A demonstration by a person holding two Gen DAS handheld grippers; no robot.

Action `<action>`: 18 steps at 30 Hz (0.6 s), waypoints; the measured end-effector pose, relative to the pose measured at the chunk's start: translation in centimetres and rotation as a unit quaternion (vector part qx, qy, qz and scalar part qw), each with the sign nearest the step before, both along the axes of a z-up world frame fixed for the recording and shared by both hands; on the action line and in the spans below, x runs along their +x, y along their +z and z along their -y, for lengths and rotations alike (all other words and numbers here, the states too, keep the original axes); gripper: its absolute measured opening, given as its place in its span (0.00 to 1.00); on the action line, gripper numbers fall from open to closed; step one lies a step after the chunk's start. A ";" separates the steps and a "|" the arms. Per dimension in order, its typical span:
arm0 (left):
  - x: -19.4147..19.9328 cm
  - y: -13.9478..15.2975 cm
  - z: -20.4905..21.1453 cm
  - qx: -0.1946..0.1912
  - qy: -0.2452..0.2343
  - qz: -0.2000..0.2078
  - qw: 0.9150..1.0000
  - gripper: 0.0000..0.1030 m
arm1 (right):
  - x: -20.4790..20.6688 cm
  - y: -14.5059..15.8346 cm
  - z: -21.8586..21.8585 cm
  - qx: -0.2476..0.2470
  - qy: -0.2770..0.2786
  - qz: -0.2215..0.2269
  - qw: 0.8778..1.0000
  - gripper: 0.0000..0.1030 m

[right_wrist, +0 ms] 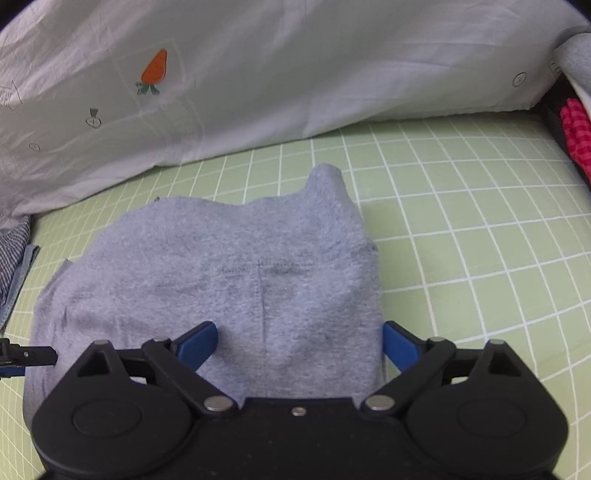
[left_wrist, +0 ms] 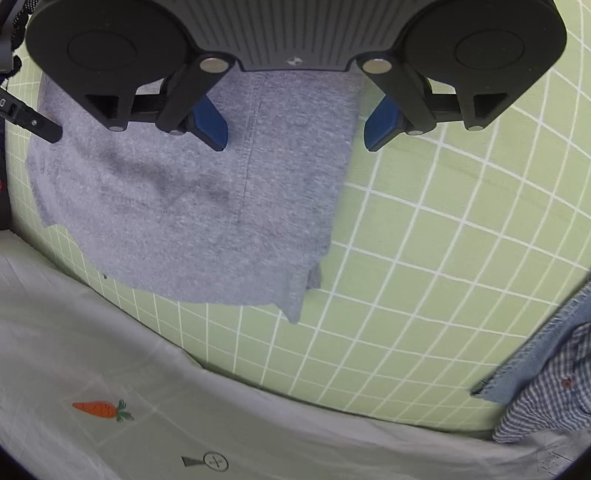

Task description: Fold clothes

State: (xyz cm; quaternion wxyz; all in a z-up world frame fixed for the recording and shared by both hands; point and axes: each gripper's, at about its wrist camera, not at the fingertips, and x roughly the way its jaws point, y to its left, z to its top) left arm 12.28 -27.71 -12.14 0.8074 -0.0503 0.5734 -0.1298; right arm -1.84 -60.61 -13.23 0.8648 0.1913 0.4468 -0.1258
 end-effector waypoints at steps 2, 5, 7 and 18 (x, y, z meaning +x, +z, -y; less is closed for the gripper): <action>0.6 -0.4 0.5 -0.004 -0.003 -0.001 1.000 0.82 | 0.4 -0.9 0.3 0.012 0.009 -0.003 1.000 0.98; 1.2 -0.7 1.2 -0.013 -0.005 0.001 1.000 0.83 | 0.9 -1.9 0.6 0.039 0.013 -0.001 0.999 0.99; 1.6 -0.9 1.6 -0.018 -0.006 0.001 1.000 0.85 | 1.2 -2.1 0.6 0.045 0.014 0.002 0.999 1.00; 1.2 -1.6 2.1 -0.070 0.013 -0.003 0.997 0.56 | 2.8 -2.6 -1.8 0.049 0.015 0.010 0.999 1.00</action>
